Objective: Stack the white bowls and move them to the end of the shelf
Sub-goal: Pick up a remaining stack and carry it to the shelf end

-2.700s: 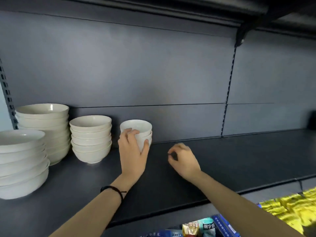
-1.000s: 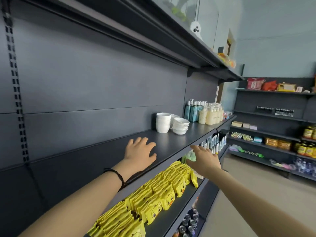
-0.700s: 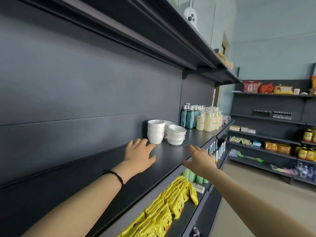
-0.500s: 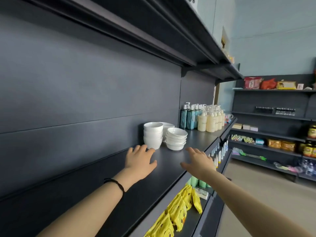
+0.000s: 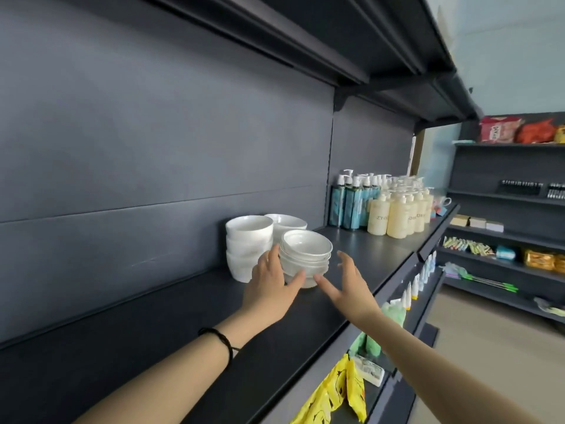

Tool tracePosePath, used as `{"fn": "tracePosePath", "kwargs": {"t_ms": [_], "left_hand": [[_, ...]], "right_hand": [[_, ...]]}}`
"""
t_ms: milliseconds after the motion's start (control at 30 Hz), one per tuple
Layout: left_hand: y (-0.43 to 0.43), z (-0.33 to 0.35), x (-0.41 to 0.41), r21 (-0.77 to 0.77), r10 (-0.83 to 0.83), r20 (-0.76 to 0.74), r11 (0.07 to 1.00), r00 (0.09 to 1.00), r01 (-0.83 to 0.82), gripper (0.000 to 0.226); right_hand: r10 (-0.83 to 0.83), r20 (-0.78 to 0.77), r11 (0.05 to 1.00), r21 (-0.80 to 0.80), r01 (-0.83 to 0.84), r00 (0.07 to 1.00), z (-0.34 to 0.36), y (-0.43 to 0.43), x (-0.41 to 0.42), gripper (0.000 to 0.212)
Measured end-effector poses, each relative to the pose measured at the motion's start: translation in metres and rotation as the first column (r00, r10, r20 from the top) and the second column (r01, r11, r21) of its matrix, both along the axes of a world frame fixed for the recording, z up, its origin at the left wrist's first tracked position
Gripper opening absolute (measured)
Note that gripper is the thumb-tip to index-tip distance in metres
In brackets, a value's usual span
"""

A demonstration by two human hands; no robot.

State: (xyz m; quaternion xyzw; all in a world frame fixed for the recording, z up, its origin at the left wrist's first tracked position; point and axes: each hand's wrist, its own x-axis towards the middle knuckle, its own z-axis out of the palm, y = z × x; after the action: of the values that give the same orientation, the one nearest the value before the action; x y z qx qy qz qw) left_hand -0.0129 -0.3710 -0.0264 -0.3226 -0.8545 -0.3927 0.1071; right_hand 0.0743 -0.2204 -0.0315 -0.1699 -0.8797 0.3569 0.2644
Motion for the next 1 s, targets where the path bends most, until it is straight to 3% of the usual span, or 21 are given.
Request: {"fn": "tracePosePath", "kwargs": {"t_ms": [100,200,333,467,533,600,700,833,1000], "left_hand": [[0.039,-0.001,-0.021,0.324,0.003,0.168,0.944,0.986,-0.058,0.083],[0.069,0.000,-0.035,0.526,-0.029,0.221,0.845,0.975,-0.094,0.045],[0.093,0.004,-0.043,0.639,0.041,0.249,0.744,0.968,-0.196,0.038],[0.104,-0.001,-0.049,0.734,0.010,0.379,0.606,0.926,-0.307,0.033],[0.102,-0.002,-0.051,0.779,-0.076,0.455,0.516,0.887,-0.356,0.038],[0.101,-0.005,-0.050,0.784,-0.119,0.497,0.487,0.859,-0.386,0.044],[0.102,-0.008,-0.049,0.779,-0.176,0.495,0.524,0.851,-0.345,0.045],[0.099,-0.013,-0.052,0.685,-0.084,0.380,0.695,0.921,-0.219,0.030],[0.079,-0.020,-0.052,0.471,-0.124,0.290,0.882,0.949,-0.029,0.046]], "right_hand": [[0.133,-0.086,0.981,-0.133,-0.144,0.987,0.004,0.040,-0.028,0.090],[0.282,-0.104,0.920,-0.253,-0.300,0.954,0.008,0.066,-0.058,0.093],[0.426,-0.174,0.795,-0.397,-0.459,0.888,0.000,0.077,-0.085,0.078],[0.403,-0.305,0.672,-0.541,-0.506,0.863,-0.001,0.073,-0.099,0.043],[0.330,-0.352,0.579,-0.657,-0.482,0.876,-0.002,0.068,-0.109,0.048],[0.290,-0.374,0.496,-0.728,-0.473,0.881,-0.002,0.063,-0.113,0.051],[0.334,-0.413,0.442,-0.725,-0.528,0.847,-0.002,0.064,-0.113,0.040],[0.335,-0.436,0.485,-0.680,-0.549,0.836,-0.007,0.068,-0.116,0.040],[0.300,-0.469,0.486,-0.675,-0.556,0.831,-0.005,0.069,-0.112,0.033]]}}
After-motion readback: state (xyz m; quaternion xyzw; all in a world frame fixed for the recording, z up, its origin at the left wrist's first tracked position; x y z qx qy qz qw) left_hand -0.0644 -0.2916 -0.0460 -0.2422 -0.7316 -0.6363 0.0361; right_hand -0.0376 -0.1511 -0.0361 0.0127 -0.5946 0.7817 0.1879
